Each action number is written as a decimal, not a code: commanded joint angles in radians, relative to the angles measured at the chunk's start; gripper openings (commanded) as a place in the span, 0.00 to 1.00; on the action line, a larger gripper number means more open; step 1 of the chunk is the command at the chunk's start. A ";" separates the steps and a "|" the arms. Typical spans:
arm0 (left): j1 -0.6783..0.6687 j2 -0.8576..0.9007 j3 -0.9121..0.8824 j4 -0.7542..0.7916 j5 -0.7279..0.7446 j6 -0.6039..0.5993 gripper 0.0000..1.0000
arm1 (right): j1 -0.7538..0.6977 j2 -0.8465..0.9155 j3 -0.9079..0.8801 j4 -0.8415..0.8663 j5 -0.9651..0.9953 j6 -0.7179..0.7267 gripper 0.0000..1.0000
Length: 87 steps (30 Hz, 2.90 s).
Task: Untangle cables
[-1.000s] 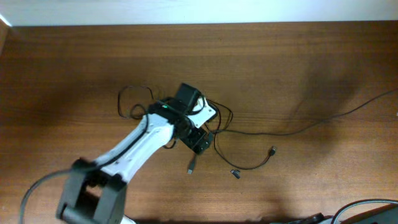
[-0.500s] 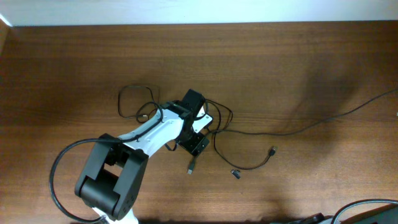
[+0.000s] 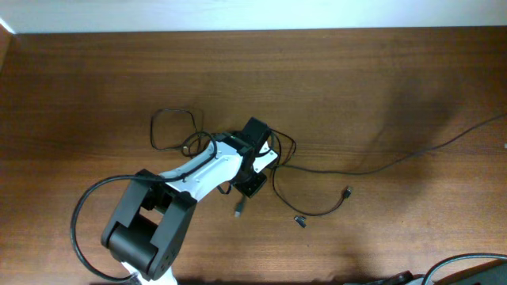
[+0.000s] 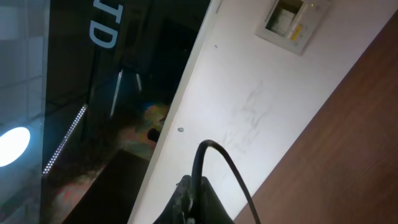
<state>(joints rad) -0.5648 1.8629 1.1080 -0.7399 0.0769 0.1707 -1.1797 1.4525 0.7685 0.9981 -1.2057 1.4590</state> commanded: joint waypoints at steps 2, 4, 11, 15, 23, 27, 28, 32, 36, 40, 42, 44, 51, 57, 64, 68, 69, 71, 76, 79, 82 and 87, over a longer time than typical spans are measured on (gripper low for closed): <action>-0.016 0.047 -0.015 -0.005 0.061 0.002 0.00 | -0.005 -0.004 0.013 0.002 -0.014 -0.016 0.04; -0.016 0.047 -0.015 -0.004 0.061 0.002 0.00 | -0.005 -0.004 0.013 0.003 -0.013 -0.016 0.04; -0.001 0.007 0.138 -0.005 0.095 0.002 0.00 | -0.005 -0.004 0.013 0.002 -0.005 -0.015 0.04; 0.067 -0.022 0.316 -0.005 0.094 0.002 0.00 | -0.005 -0.004 0.013 0.000 0.051 -0.016 0.04; 0.207 -0.017 0.429 0.230 0.056 0.002 0.00 | 0.002 -0.004 0.013 -0.270 0.300 -0.170 0.04; 0.221 0.000 0.429 0.370 0.045 0.050 0.00 | 0.055 -0.003 0.013 -0.304 0.392 -0.263 0.04; 0.221 0.010 0.429 0.406 0.046 0.070 0.00 | 0.078 -0.002 0.013 -0.323 0.427 -0.278 0.04; 0.223 0.051 0.429 0.478 0.043 0.070 0.00 | 0.179 0.041 0.013 -0.378 0.536 -0.285 0.04; 0.224 0.091 0.429 0.559 -0.009 0.070 0.00 | 0.274 0.153 0.053 -0.362 0.590 -0.312 0.04; 0.224 0.171 0.429 0.692 -0.078 0.070 0.00 | 0.333 0.293 0.130 -0.301 0.615 -0.346 0.04; 0.228 0.216 0.429 0.766 -0.105 0.071 0.00 | 0.349 0.360 0.159 -0.263 0.650 -0.346 0.04; 0.232 0.253 0.429 0.819 -0.142 0.073 0.00 | 0.350 0.405 0.177 -0.235 0.700 -0.345 0.04; 0.282 0.350 0.429 0.830 -0.153 0.151 0.00 | 0.350 0.460 0.182 -0.231 0.942 -0.345 0.04; 0.328 0.369 0.429 0.867 -0.140 0.202 0.00 | 0.381 0.480 0.182 -0.234 1.059 -0.345 0.04; 0.305 0.434 0.429 0.904 -0.047 0.202 0.00 | 0.456 0.511 0.182 -0.231 1.162 -0.345 0.04; 0.281 0.435 0.429 0.930 -0.046 0.230 0.00 | 0.471 0.547 0.182 -0.230 1.189 -0.345 0.04; 0.281 0.436 0.429 0.927 -0.046 0.243 0.00 | 0.473 0.552 0.182 -0.230 1.197 -0.345 0.04; 0.279 0.445 0.429 0.916 -0.046 0.247 0.00 | 0.473 0.562 0.182 -0.230 1.208 -0.349 0.04; 0.264 0.469 0.429 0.911 -0.046 0.247 0.00 | 0.473 0.590 0.205 -0.231 1.239 -0.349 0.04; 0.258 0.473 0.429 0.912 -0.046 0.247 0.00 | 0.473 0.640 0.306 -0.234 1.116 -0.402 0.04; 0.253 0.473 0.429 0.912 -0.046 0.247 0.00 | 0.473 0.685 0.428 -0.310 1.035 -0.435 0.04; 0.253 0.473 0.429 0.919 -0.045 0.247 0.00 | 0.474 0.747 0.616 -0.502 0.982 -0.531 0.04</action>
<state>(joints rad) -0.3111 2.3184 1.5352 0.1745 0.0196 0.4049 -0.7143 2.1582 1.2980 0.5388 -0.1680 1.0115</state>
